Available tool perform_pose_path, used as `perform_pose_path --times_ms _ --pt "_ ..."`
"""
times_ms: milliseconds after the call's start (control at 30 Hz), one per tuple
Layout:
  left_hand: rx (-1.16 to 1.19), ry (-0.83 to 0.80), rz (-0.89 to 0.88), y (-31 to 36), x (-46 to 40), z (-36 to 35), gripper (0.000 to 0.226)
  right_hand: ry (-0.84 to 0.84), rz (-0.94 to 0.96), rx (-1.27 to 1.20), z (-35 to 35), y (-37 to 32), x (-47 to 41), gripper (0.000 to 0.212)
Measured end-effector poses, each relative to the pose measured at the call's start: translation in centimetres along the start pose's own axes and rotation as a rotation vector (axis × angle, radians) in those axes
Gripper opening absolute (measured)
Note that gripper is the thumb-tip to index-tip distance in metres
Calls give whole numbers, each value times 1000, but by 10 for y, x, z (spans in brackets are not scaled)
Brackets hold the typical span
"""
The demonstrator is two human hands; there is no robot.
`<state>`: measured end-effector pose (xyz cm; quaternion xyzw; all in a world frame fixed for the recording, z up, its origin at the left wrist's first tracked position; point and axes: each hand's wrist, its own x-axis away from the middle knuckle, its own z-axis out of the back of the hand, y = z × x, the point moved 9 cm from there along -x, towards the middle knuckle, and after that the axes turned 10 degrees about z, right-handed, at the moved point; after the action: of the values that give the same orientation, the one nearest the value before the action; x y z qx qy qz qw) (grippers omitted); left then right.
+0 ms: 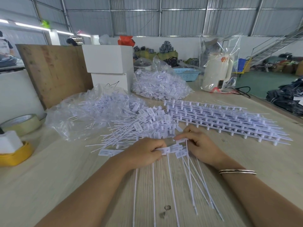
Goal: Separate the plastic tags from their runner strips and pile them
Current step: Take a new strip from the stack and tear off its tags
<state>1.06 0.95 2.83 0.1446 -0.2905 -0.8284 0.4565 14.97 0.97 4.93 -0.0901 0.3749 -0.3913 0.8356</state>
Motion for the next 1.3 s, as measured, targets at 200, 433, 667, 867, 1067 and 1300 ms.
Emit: perform_pose_path --times_ms 200,433,667,867,1067,1300 --pt "-118 112 -17 0 -3 8 26 -57 -18 -37 -6 -3 0 36" --pt "-125 190 11 5 -4 8 30 38 172 187 6 -37 -2 32" --pt "19 260 -37 18 -3 9 31 -20 359 391 -7 -62 -3 25" --pt "-17 276 73 6 -2 15 23 146 382 434 10 -67 -2 18" --pt "-218 283 76 7 -2 13 31 103 287 292 5 -50 -3 17" --pt "-156 337 -44 21 -1 15 26 106 131 22 5 -29 -2 27"
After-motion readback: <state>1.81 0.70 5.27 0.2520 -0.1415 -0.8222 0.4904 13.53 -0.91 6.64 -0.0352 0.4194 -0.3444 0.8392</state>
